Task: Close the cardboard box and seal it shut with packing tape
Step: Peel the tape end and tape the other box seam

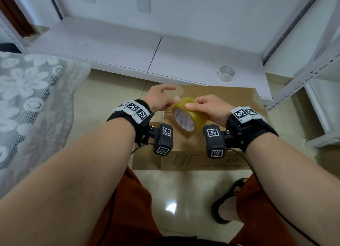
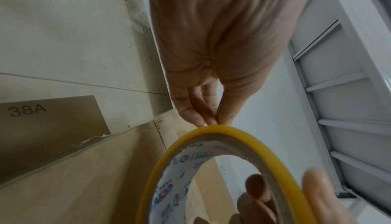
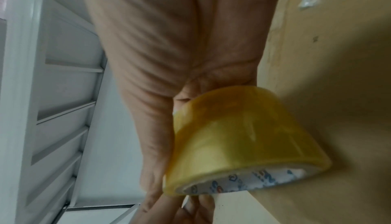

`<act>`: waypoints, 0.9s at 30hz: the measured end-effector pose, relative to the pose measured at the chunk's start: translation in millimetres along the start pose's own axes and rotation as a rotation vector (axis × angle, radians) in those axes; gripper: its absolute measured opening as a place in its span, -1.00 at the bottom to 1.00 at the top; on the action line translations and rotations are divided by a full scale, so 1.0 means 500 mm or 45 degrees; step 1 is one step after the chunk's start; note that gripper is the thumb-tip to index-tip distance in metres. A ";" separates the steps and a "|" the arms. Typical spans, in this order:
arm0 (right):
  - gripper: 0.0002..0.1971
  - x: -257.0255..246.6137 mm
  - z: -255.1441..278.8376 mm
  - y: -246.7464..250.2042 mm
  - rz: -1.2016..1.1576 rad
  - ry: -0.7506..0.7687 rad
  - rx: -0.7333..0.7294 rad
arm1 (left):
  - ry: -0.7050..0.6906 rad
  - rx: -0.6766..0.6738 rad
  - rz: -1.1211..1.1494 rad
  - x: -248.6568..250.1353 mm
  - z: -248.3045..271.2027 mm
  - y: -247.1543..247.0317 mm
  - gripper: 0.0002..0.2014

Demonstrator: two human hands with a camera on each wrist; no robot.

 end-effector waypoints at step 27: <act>-0.53 -0.050 -0.105 -0.032 -0.330 -0.049 -0.166 | 0.174 0.138 0.475 -0.030 -0.106 0.051 -0.76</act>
Point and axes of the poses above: each hand's wrist, its own z-axis away from the middle knuckle, its own y-axis out of the back of the hand, x = y × z, the point moved 8 cm from there along -z, towards the middle knuckle, and after that the axes turned 6 degrees about z, right-handed, at the moved point
